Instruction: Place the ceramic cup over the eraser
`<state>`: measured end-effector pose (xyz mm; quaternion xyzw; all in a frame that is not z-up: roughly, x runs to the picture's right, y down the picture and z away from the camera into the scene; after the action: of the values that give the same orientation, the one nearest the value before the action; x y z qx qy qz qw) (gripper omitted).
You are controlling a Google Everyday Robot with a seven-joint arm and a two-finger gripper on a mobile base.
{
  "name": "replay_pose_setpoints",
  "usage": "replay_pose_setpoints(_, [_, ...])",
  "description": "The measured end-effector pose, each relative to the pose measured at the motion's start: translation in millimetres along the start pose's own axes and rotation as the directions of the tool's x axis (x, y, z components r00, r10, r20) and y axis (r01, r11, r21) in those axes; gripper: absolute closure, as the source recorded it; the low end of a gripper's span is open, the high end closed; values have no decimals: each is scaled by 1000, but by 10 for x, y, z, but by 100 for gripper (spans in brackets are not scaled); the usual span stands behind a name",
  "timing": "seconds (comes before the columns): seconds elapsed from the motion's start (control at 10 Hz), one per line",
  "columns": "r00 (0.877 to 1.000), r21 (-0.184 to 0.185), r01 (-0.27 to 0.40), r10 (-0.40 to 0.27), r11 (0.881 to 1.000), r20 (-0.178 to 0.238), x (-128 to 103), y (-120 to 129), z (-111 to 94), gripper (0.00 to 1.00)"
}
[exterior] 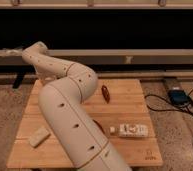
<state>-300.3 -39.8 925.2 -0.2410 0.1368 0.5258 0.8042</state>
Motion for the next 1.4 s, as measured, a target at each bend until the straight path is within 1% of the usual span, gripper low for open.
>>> replay_pose_setpoints(0.2, [1000,-12,12,-12,1000,7,44,8,-140,98])
replay_pose_setpoints(0.3, [1000,-23,23,-23,999,21,71,28,-262,100])
replay_pose_setpoints(0.4, [999,-41,33,-32,999,33,121,66,-420,100])
replay_pose_setpoints(0.6, [996,-67,55,-50,996,76,295,73,-849,100])
replay_pose_setpoints(0.7, [994,-69,67,-60,995,93,378,96,-972,100])
replay_pose_setpoints(0.8, [991,-79,87,-78,993,112,534,172,-1129,100])
replay_pose_setpoints(0.9, [985,-84,120,-108,989,137,708,279,-1314,100])
replay_pose_setpoints(1.0, [978,-82,145,-130,986,162,837,335,-1455,100])
replay_pose_setpoints(1.2, [966,-74,180,-162,981,204,1026,372,-1662,100])
replay_pose_setpoints(1.3, [957,-68,201,-181,977,225,1086,403,-1725,100])
replay_pose_setpoints(1.4, [952,-65,215,-195,974,237,1120,440,-1768,100])
